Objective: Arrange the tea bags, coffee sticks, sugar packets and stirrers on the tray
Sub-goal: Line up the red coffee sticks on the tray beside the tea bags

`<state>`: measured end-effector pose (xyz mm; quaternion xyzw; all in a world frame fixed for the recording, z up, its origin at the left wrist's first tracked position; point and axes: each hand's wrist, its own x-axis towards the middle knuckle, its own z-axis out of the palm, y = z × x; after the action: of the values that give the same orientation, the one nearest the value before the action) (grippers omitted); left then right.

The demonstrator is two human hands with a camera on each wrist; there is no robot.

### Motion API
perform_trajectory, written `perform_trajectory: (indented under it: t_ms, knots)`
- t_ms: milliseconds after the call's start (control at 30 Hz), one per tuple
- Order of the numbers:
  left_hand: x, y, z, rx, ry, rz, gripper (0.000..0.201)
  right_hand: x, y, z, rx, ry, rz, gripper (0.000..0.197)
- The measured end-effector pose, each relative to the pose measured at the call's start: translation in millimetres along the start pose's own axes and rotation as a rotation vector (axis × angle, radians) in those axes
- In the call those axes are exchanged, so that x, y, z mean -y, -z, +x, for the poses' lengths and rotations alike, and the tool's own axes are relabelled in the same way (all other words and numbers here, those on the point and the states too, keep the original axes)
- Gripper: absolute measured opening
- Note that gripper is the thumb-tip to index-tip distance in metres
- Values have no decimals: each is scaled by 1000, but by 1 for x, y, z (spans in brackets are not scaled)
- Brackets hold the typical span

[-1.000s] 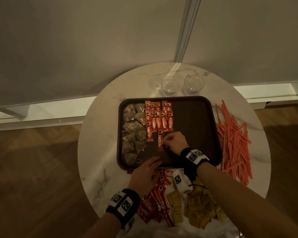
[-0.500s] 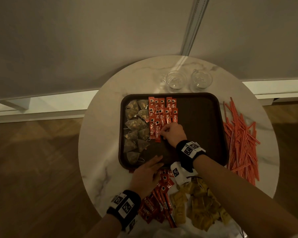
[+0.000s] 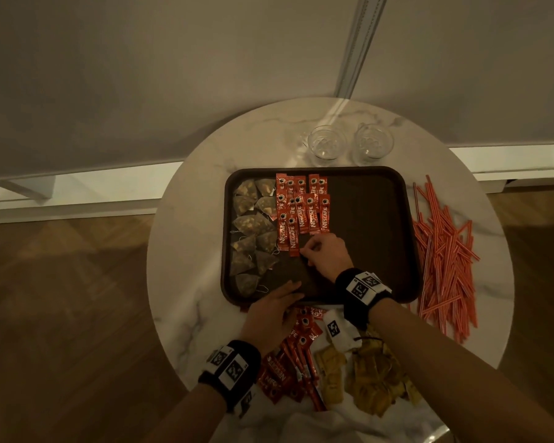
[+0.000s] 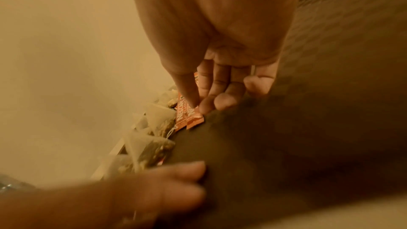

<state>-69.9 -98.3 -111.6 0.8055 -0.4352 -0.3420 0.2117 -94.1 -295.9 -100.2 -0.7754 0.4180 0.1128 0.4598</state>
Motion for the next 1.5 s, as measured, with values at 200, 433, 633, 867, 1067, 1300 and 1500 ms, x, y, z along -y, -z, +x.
perform_trajectory:
  t_ms: [200,433,633,867,1067,1300,1500]
  knots:
    - [0,11,-9,-118,-15,-32,30,-22,-3,-58,40,176,-146,8]
    - [12,15,-44,-285,6,-109,17,-55,-18,-114,74,336,-507,50]
    - [34,7,-77,-293,164,-84,15,-64,-27,-123,137,258,-684,55]
    - [35,-1,-97,-177,328,-79,22,-61,-30,-125,107,260,-672,56]
    - [36,1,-91,-55,372,-83,20,-57,-29,-129,114,248,-627,59]
    - [21,33,-97,-85,281,-446,14,-28,-40,-165,235,298,-140,39]
    - [1,48,-91,-147,232,-687,10,-17,-49,-174,209,271,271,8]
